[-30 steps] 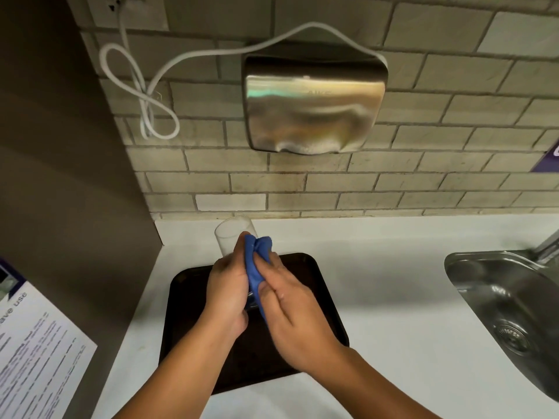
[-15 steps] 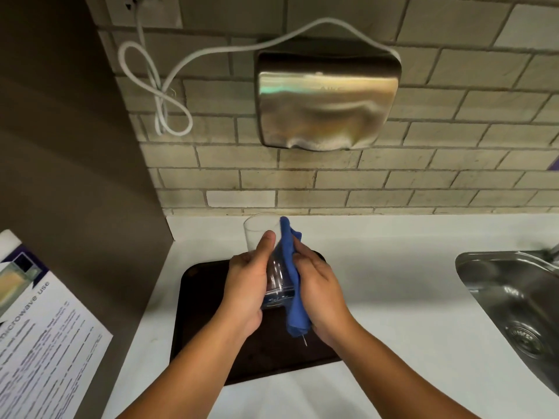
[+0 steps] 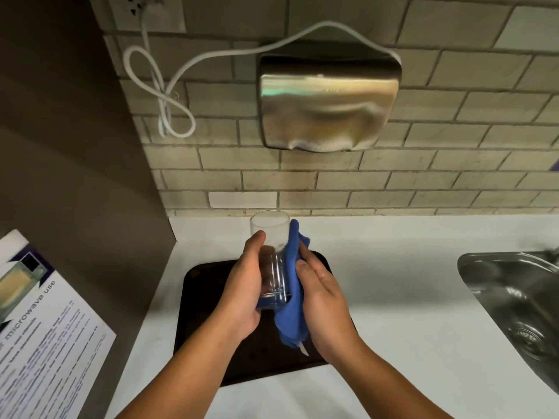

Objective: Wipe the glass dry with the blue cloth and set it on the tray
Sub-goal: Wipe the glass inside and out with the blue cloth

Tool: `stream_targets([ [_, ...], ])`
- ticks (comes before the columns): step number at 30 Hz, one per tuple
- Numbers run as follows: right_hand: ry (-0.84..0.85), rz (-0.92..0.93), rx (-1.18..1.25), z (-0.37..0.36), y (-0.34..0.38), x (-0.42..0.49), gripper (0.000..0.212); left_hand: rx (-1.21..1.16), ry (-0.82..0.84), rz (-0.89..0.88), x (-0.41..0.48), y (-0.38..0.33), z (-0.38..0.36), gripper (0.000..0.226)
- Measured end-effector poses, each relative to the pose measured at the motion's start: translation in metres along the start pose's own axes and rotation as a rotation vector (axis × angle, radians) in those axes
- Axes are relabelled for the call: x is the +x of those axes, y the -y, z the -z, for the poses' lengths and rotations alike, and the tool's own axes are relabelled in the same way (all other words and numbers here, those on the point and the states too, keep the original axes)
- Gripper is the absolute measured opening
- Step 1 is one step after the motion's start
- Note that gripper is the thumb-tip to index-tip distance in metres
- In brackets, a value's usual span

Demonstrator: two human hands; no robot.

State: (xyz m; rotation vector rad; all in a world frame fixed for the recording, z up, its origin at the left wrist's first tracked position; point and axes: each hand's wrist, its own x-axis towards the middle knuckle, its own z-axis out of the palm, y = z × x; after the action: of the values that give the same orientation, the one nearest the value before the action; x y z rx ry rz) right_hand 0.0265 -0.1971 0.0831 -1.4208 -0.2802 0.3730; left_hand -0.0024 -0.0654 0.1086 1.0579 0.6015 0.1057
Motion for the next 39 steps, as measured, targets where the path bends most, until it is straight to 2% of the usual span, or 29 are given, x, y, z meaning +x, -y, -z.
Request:
stream_targets([
  [4,0.026,0.087,-0.062,0.001,0.004,0.003,0.042,0.127,0.029,-0.105,-0.004,0.0,-0.001,0.066],
  [8,0.014,0.056,-0.059,0.001,0.005,0.01,0.042,0.16,0.013,-0.148,-0.008,0.003,-0.001,0.091],
  [12,0.038,0.115,-0.144,0.001,0.004,0.004,0.047,0.072,0.024,-0.086,-0.005,0.001,0.003,0.082],
  [15,0.031,0.063,-0.051,0.007,0.008,0.016,0.044,0.044,0.062,-0.057,-0.002,0.001,0.004,0.078],
  [17,0.002,0.001,0.021,0.009,0.013,0.022,0.042,0.046,0.075,-0.055,-0.002,0.001,0.002,0.073],
  [23,-0.001,0.051,-0.051,0.004,0.016,0.015,0.044,0.057,0.038,-0.094,0.004,0.001,0.001,0.057],
  [26,-0.021,-0.092,0.011,0.008,0.018,0.024,0.04,0.024,-0.033,-0.074,0.008,0.006,0.0,0.054],
  [28,-0.006,-0.144,0.009,0.009,0.019,0.027,0.038,0.015,-0.08,-0.045,0.01,0.009,0.001,0.054],
  [31,0.016,-0.076,-0.073,0.005,0.018,0.021,0.043,-0.027,-0.052,0.0,0.012,0.008,0.002,0.062],
  [35,0.014,-0.124,0.051,0.007,0.016,0.027,0.038,0.015,-0.014,-0.045,0.011,0.006,-0.001,0.093],
  [37,0.036,-0.15,0.108,0.008,0.018,0.028,0.035,0.024,-0.017,-0.048,0.01,0.006,0.001,0.091],
  [39,0.024,-0.117,0.111,0.004,0.018,0.025,0.04,0.004,0.008,-0.05,0.01,0.004,0.004,0.077],
])
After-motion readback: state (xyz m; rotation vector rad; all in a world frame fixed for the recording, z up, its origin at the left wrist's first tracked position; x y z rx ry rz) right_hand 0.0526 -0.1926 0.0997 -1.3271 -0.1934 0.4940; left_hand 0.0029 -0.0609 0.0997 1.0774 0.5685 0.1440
